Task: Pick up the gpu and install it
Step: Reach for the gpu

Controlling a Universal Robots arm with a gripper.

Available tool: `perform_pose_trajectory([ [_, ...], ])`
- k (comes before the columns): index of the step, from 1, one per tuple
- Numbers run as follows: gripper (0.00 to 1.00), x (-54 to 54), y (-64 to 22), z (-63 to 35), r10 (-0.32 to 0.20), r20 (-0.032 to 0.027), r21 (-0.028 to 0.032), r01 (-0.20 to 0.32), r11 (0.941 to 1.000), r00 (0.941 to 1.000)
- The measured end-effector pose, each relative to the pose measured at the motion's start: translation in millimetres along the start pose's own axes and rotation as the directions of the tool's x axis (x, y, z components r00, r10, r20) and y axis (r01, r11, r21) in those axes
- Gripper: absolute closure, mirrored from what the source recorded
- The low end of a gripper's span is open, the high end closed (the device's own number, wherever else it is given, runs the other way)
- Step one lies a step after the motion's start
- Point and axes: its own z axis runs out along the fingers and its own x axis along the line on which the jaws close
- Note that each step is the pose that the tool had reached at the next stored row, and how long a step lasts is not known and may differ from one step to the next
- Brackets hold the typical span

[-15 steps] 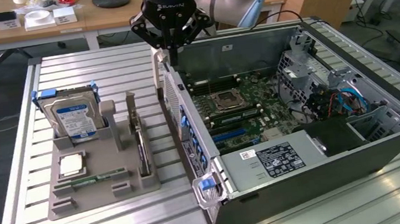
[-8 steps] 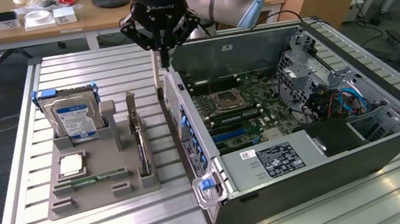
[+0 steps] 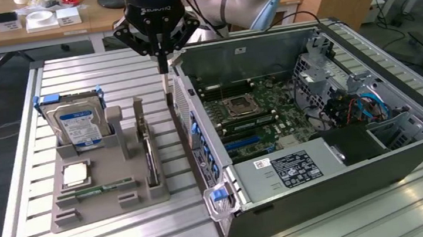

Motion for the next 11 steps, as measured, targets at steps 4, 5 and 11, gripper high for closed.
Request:
perform_pose_trajectory([
  [4,0.89,9.9,-0.8,-0.2,0.0,-0.0001,0.0001,0.0,1.0,1.0],
  [5,0.89,12.2,-0.9,-0.2,0.0,0.0,0.0,0.0,1.0,1.0],
  [11,0.89,24.6,-1.9,-0.3,0.0,0.0,0.0,0.0,1.0,1.0],
])
